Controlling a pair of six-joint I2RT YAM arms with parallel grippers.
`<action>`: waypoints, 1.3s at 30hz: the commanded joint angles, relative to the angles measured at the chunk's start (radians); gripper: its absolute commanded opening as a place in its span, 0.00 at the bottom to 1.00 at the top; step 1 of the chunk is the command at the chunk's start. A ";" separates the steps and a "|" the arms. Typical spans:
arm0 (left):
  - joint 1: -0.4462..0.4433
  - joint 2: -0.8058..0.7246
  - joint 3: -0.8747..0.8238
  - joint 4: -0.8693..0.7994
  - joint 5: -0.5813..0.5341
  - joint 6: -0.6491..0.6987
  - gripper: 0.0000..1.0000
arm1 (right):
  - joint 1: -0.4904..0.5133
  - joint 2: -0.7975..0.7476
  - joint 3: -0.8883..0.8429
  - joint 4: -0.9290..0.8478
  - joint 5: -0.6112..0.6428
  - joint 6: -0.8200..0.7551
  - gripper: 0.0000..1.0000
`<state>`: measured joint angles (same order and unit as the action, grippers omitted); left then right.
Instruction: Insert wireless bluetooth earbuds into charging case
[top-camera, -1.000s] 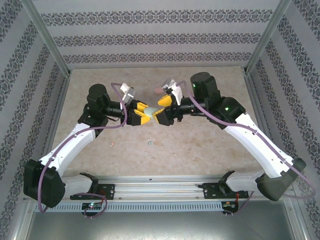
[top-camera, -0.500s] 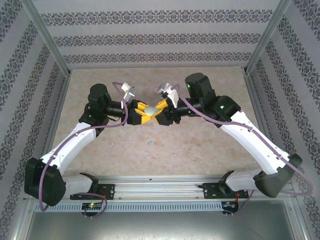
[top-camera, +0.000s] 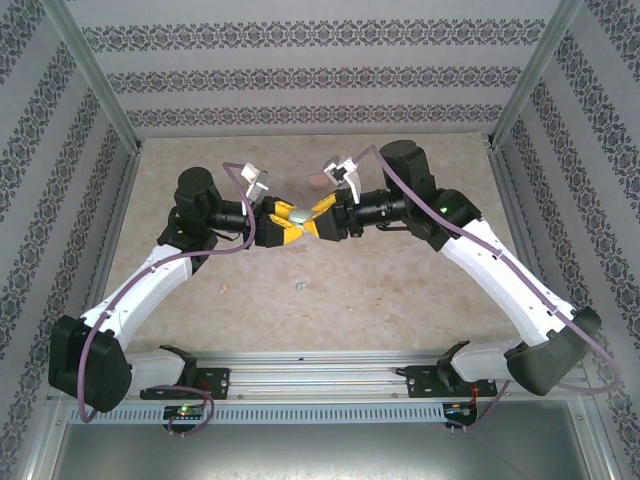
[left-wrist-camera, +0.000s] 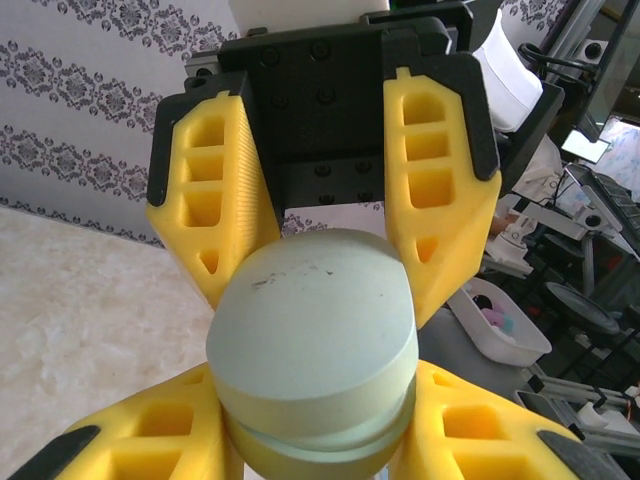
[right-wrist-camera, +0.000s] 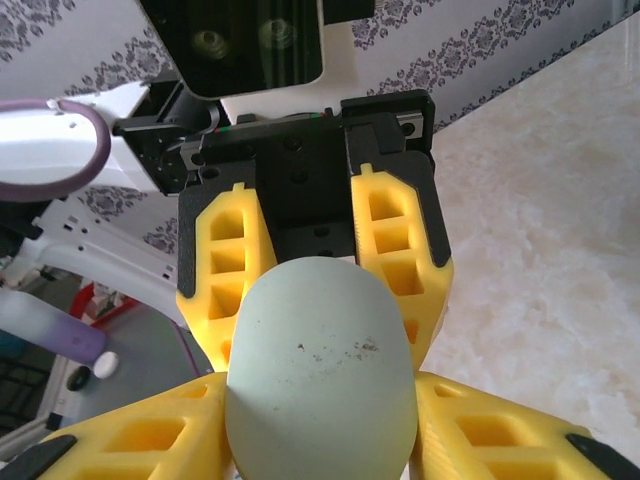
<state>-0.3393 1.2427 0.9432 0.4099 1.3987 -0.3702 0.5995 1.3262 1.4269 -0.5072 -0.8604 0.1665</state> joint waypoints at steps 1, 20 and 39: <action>-0.007 -0.014 0.006 0.046 0.043 0.045 0.15 | -0.022 0.014 -0.009 0.110 -0.003 0.089 0.44; 0.014 -0.063 -0.051 0.011 -0.040 0.157 0.15 | -0.044 0.019 -0.032 0.151 0.105 0.205 0.60; 0.031 -0.083 -0.084 -0.104 -0.161 0.239 0.15 | -0.031 0.001 -0.026 0.124 0.184 0.252 0.65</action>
<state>-0.3183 1.1820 0.8677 0.3393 1.2484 -0.1635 0.5591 1.3441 1.3983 -0.3843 -0.7105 0.3992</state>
